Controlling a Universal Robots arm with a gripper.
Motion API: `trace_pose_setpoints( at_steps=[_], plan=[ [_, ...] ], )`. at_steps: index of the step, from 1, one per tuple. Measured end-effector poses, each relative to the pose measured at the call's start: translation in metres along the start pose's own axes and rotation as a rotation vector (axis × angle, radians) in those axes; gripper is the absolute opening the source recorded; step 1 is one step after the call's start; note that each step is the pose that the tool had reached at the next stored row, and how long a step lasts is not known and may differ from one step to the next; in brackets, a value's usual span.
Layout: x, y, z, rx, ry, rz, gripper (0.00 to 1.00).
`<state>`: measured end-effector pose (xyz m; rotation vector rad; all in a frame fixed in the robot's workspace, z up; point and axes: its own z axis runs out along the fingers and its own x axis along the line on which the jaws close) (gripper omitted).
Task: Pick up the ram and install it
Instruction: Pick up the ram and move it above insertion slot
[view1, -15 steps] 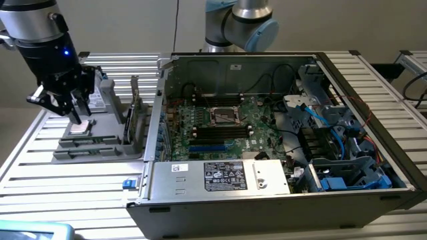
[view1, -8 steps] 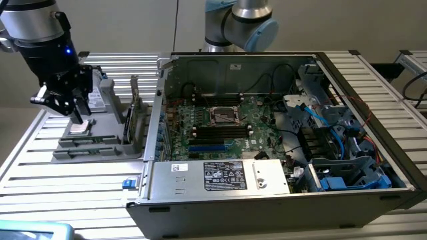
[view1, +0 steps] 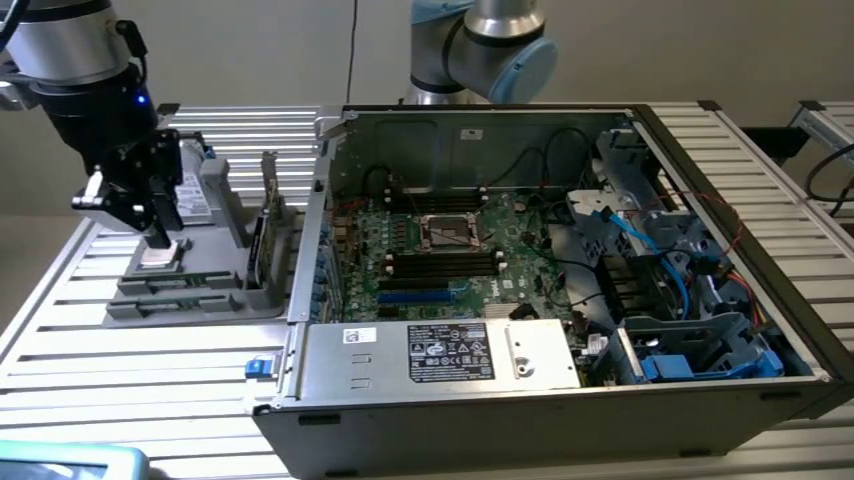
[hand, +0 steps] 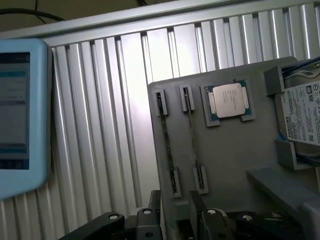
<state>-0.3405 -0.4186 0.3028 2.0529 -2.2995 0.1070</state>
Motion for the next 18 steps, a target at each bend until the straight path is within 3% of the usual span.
trace_pose_setpoints(
  at_steps=[6,9,11,13,18],
  plan=[
    [0.0,0.0025,0.0,0.0043,-0.001,-0.022,0.36],
    [0.001,0.0123,0.0008,0.0208,-0.007,-0.021,0.36],
    [0.002,0.0203,0.0021,0.0268,-0.0087,-0.02,0.36],
    [0.003,0.0258,0.0047,0.0272,-0.009,-0.021,0.36],
    [0.002,0.0265,0.0136,0.0294,-0.0111,-0.049,0.36]
  ],
)
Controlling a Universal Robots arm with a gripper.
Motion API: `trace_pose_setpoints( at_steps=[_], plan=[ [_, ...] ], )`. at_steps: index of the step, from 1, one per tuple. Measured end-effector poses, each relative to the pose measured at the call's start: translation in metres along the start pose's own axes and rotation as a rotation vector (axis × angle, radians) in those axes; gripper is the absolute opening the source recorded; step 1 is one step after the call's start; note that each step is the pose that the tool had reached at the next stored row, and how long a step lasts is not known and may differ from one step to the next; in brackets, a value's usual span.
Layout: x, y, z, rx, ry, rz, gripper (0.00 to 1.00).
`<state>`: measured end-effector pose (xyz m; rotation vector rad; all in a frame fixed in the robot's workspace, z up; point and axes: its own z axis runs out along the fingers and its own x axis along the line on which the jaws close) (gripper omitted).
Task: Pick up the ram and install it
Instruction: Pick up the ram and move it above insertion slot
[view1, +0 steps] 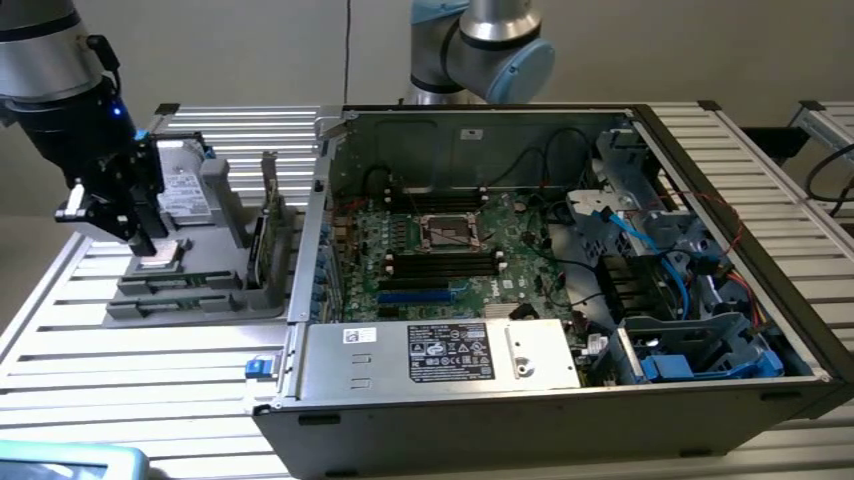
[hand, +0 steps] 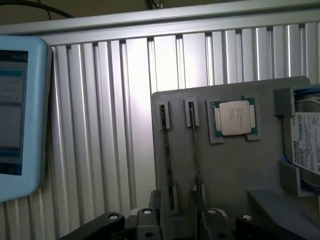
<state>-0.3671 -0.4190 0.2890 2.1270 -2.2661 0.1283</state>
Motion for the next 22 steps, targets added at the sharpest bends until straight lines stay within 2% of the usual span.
trace_pose_setpoints(
  at_steps=[11,22],
  plan=[
    [0.012,0.0034,0.0209,0.001,-0.0033,-0.017,0.36],
    [0.013,0.0043,0.0411,0.0014,-0.0035,-0.02,0.36]
  ],
)
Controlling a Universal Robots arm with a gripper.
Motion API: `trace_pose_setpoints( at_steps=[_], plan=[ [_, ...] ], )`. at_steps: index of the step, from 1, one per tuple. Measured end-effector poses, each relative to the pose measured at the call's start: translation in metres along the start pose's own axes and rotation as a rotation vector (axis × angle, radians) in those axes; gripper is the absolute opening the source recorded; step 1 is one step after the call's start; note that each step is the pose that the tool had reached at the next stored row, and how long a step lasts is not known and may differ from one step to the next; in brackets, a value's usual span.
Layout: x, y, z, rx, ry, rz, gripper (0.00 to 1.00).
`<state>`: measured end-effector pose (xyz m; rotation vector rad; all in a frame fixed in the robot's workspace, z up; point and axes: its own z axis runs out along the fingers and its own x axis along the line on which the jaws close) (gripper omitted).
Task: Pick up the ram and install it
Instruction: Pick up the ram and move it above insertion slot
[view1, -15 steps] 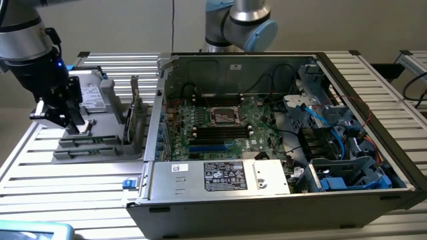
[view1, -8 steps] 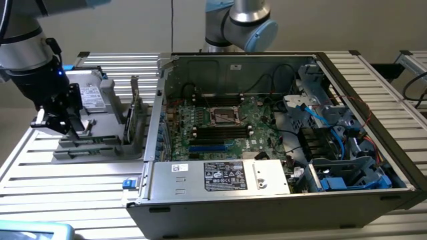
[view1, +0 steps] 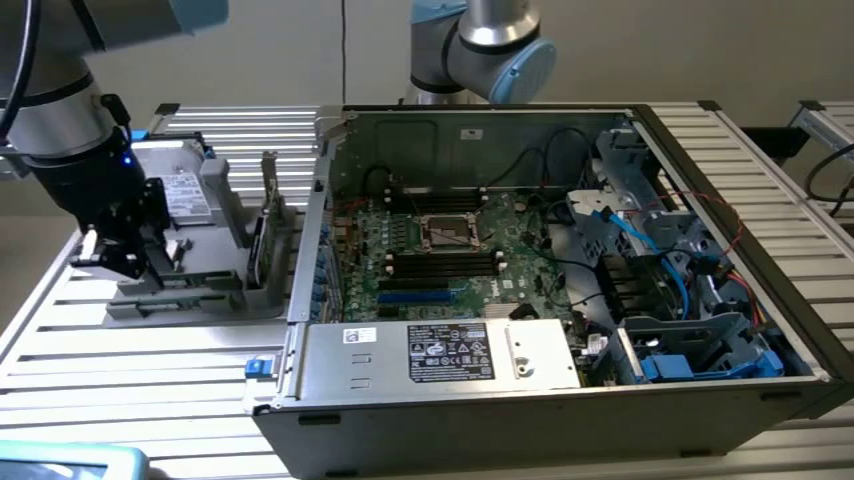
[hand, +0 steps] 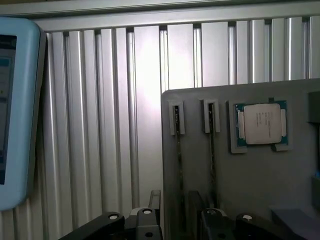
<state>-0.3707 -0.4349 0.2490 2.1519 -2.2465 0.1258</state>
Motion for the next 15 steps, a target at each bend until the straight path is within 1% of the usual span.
trace_pose_setpoints(
  at_steps=[12,13,14,15],
  plan=[
    [0.0,0.0009,0.0218,0.0003,-0.0005,-0.005,0.36],
    [-0.001,0.001,0.0235,0.0003,-0.0011,-0.006,0.36],
    [-0.001,0.0013,0.025,0.0006,-0.0035,-0.007,0.36],
    [-0.001,0.0018,0.0261,0.0007,-0.0073,-0.008,0.36]
  ],
)
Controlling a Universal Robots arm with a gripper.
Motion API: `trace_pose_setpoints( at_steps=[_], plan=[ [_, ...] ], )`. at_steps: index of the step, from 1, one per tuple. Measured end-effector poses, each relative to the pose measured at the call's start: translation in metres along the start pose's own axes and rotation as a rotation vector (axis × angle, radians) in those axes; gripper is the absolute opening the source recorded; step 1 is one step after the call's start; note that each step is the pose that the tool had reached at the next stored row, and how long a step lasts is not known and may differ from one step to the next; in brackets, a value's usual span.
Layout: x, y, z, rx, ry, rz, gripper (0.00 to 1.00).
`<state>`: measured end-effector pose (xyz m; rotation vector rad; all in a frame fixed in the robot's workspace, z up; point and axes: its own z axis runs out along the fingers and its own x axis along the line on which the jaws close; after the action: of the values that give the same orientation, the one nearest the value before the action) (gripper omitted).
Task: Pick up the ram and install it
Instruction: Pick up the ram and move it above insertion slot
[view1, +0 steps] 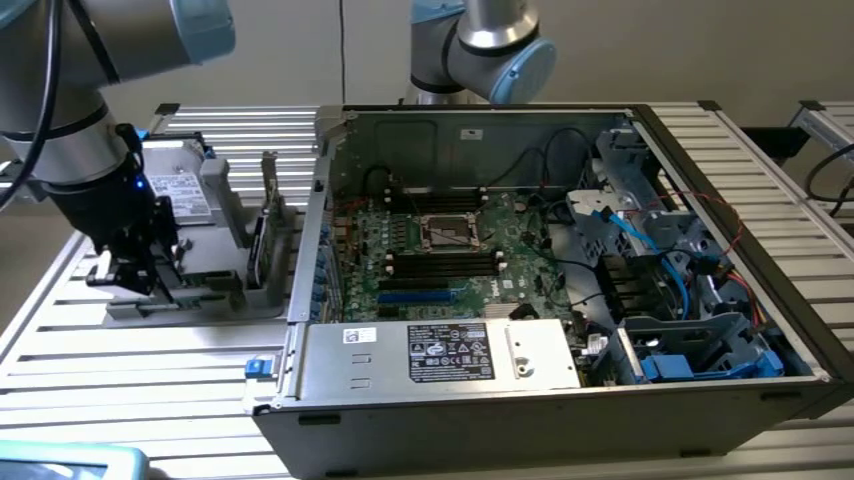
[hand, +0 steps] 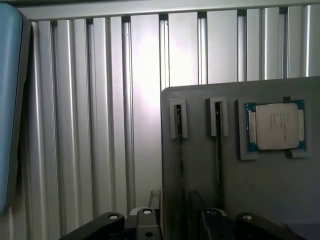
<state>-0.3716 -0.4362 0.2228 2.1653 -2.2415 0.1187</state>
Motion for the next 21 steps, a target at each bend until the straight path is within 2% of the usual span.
trace_pose_setpoints(
  at_steps=[4,6,10,14,21],
  plan=[
    [0.0,0.0023,0.004,0.001,-0.0219,-0.005,0.36],
    [0.0,0.0036,0.0072,0.0012,-0.028,-0.006,0.36],
    [-0.001,0.0059,0.0139,0.0013,-0.0318,-0.006,0.36],
    [-0.001,0.0064,0.0187,0.001,-0.0397,-0.008,0.36],
    [-0.001,0.0063,0.0189,0.0013,-0.0401,-0.008,0.36]
  ],
)
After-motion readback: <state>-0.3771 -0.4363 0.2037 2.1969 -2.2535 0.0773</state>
